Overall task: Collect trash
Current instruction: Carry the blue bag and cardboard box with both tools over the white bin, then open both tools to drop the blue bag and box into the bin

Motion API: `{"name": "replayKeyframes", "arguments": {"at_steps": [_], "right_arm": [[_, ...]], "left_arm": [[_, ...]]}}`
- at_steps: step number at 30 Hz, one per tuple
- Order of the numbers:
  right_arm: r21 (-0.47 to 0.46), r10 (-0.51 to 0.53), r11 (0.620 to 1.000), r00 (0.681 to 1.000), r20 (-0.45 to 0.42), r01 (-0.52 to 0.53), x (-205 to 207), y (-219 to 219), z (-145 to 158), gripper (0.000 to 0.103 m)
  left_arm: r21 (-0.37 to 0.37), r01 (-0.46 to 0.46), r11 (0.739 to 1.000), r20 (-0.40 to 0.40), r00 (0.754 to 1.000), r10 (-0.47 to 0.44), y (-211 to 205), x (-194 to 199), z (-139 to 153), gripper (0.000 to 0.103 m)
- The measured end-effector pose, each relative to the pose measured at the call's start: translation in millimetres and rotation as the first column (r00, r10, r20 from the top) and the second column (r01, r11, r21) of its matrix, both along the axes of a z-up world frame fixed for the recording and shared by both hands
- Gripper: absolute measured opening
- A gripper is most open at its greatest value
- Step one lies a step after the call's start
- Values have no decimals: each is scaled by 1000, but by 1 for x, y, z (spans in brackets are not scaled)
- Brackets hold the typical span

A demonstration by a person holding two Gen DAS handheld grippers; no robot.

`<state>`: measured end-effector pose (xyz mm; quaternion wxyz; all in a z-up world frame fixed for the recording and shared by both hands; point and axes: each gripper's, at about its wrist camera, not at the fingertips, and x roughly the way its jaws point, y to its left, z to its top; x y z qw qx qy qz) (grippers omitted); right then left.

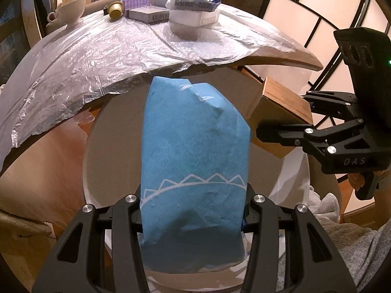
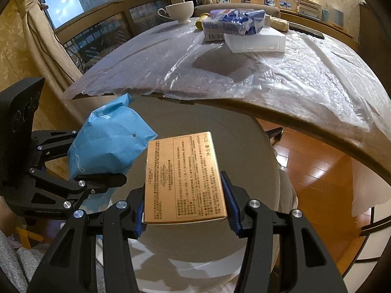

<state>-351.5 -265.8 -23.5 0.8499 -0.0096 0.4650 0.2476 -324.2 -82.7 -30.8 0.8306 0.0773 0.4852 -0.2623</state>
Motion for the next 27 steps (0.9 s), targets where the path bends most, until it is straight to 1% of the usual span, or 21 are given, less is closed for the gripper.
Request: {"name": "replayKeyframes", "arguments": {"at_steps": [13,27], "right_arm": [[-21,-17,1000,1000,-14,16,3,1,-10,50],[-33,-22,999,999,-26,22,1,5,-19,51]], "left_arm": [[31,0,1000,-13,1000,0,-4,10,-12,49],[44,-11,999,-31,999,12,-9,19,-26,49]]}}
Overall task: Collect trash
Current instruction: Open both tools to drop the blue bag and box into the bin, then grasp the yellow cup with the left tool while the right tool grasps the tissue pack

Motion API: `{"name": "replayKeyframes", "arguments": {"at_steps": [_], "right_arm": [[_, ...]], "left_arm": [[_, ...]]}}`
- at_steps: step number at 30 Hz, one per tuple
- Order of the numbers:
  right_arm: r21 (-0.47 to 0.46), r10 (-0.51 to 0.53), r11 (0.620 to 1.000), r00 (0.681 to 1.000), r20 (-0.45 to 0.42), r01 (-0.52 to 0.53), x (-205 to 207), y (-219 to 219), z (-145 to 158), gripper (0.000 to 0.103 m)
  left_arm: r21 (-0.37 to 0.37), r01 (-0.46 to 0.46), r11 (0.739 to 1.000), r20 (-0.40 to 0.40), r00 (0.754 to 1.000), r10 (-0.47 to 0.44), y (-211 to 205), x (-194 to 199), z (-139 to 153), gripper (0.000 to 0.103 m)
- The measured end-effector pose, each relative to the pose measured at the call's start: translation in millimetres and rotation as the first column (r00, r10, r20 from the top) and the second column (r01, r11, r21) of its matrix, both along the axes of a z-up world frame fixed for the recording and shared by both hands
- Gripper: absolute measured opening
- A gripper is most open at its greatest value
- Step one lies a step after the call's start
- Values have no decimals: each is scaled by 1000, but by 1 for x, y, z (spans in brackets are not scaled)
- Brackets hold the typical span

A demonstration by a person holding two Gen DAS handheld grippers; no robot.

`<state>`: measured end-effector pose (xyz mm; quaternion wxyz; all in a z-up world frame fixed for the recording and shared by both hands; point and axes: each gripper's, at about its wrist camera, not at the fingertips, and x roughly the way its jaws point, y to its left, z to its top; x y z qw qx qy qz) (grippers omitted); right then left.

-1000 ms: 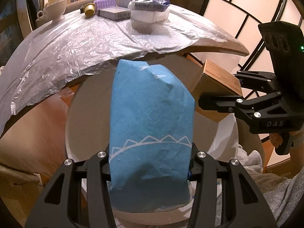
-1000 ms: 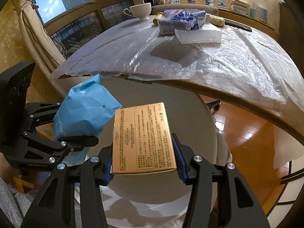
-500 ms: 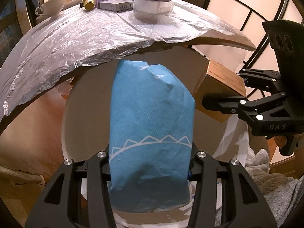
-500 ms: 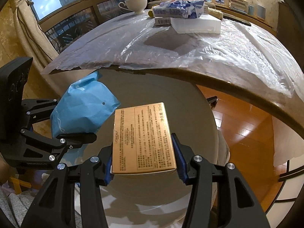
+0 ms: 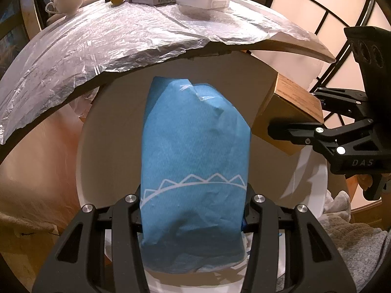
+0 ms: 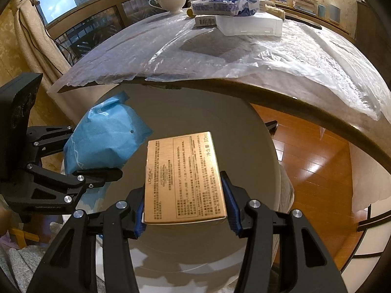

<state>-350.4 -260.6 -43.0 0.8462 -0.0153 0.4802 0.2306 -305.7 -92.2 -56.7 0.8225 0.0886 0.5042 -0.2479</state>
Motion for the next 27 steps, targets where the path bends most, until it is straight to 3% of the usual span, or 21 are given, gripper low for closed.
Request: {"name": "replayKeyframes", "arguments": {"at_steps": [10,12,13,17,22,24,27], "right_arm": [[-14,-12,1000,1000,2,12,2,2,0,52],[-19,-25,999,1000,10,26,3,1,1,70],[-16,-35,999,999,22,35,2,0,3,74],[-19,-40,999,998,49,41,1,-3,11,77],[-22,-45,999,988,149,49,-5,-11,35,80],[-20,-56,998,972,228,63,-7,-14,52,91],[-37,-81,994,943,323,98,-4,-16,71,96]], "left_arm": [[-7,-21,1000,-32,999,20,3,8,-10,54],[0,-15,1000,-19,1000,15,1,8,-10,60],[9,-14,1000,-7,1000,14,1,7,-10,67],[28,-7,1000,34,999,6,-2,4,-3,70],[-6,-4,1000,71,997,4,3,-1,16,70],[-36,3,999,99,995,1,7,-3,30,71],[-108,-1,994,189,982,21,17,-3,63,94]]}}
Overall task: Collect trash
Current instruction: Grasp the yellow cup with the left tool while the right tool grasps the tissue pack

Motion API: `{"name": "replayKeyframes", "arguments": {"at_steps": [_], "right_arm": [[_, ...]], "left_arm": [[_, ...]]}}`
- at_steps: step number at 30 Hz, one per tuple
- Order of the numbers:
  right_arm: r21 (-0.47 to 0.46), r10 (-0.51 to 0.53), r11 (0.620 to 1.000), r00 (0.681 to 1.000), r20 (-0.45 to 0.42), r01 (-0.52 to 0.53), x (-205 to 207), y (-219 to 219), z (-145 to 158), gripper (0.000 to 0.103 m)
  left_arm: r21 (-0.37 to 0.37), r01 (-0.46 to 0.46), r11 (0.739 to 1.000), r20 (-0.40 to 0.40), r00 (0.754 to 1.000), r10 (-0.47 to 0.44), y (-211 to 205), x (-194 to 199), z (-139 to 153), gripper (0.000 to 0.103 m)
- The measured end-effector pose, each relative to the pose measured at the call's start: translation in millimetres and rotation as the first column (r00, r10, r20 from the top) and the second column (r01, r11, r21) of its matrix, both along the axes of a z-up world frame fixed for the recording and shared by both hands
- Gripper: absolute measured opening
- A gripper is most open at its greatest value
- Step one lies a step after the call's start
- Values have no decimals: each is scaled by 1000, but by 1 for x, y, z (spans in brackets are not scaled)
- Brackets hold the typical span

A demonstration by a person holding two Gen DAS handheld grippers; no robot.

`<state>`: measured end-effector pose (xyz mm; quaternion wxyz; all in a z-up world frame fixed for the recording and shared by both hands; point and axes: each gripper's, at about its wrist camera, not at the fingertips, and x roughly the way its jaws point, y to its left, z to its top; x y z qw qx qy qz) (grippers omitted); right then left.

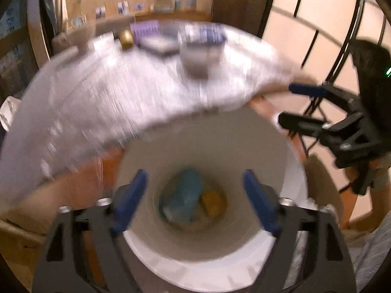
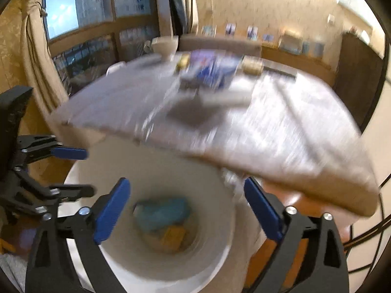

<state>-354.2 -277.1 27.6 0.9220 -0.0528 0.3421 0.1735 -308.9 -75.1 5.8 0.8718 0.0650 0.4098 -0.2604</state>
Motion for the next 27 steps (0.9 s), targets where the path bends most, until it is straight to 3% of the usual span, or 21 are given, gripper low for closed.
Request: {"name": "replayKeyframes", "arguments": {"at_steps": [3,8,18,27], "right_arm": [[-23,-40,999,997,72,42,16,2,14,98],[15,-54,998,994,93,53,56,12,24,98],[86,-133,987,991,-2,133,139,27,18,98],[27,-155,988,988,3,155,157,40,3,98]], "left_arm": [[-34,-35,999,104,994,38,8,11,27,95],[-20,-124,992,170,977,125,14,59,48,96],[49,-215,975,114,971,208,15,167,36,95],[80,-250,965,54,968,246,7,241,17,95]]}}
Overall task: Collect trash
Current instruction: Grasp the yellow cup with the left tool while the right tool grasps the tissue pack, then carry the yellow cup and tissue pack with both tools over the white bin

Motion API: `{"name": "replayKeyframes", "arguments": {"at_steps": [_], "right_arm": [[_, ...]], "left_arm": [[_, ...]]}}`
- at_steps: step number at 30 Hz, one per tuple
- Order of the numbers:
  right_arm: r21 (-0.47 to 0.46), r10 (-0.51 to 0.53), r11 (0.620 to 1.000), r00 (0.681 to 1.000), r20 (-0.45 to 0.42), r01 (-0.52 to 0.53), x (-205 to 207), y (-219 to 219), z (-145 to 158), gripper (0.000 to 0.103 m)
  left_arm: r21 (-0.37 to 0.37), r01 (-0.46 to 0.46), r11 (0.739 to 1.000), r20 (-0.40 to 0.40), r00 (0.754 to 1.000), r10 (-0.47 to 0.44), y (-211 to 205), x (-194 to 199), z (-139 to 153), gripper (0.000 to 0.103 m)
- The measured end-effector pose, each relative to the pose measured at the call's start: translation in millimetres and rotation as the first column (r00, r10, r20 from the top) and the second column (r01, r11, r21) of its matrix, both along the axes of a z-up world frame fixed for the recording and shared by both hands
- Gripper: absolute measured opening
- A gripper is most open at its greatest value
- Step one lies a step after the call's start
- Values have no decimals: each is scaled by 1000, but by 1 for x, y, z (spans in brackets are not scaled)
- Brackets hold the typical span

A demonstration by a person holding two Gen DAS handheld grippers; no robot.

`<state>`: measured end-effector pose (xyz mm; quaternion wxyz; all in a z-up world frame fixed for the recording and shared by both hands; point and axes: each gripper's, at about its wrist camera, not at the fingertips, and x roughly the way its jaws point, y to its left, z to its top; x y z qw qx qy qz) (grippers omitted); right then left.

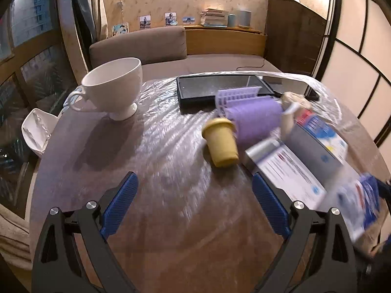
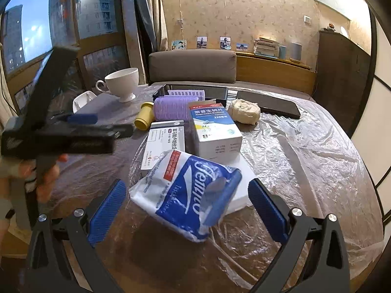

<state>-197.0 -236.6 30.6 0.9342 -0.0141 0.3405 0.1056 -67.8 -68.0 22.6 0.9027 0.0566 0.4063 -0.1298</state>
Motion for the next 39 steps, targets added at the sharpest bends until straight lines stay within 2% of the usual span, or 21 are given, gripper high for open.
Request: {"name": "replayKeyframes", "arguments": {"at_steps": [5,10,11,16,18,19,20,21,29,39], "right_arm": [[-31,5,1000,1000,7,-5,2,6,-4,97],[-41,7,999,1000,10,-6,3,8,-6,92],[-42,5,999,1000,10,-5,3,9,-6,91],[-50,0,999,1000,20,1,3,10,-8,90],[-58,-1,998,1000,25,3,4,10,-8,84],[-63,-1,998,1000,29,3,4,10,-8,82],[-63,0,998,999,32,2,4,9,-8,79],[-62,0,998,999,34,2,4,8,-8,75],[-8,6,1000,999,34,-5,1,-2,-5,72],[42,13,999,1000,26,-14,-5,-11,4,72]], "left_arm": [[-41,23,999,-39,999,-25,-4,23,-4,93],[-26,49,998,-75,996,-51,-13,32,-6,72],[-31,53,998,-87,995,-55,-14,33,-7,64],[-24,66,998,-90,994,-68,-19,41,-8,41],[-21,70,997,-89,993,-71,-21,41,-8,39],[-17,74,997,-87,993,-75,-22,42,-8,33],[-11,78,997,-84,993,-79,-24,41,-8,31],[-1,79,997,-79,994,-79,-25,40,-8,31],[18,69,997,-52,996,-68,-24,32,-6,31],[-29,59,998,-54,997,-61,-7,13,-4,31]]}}
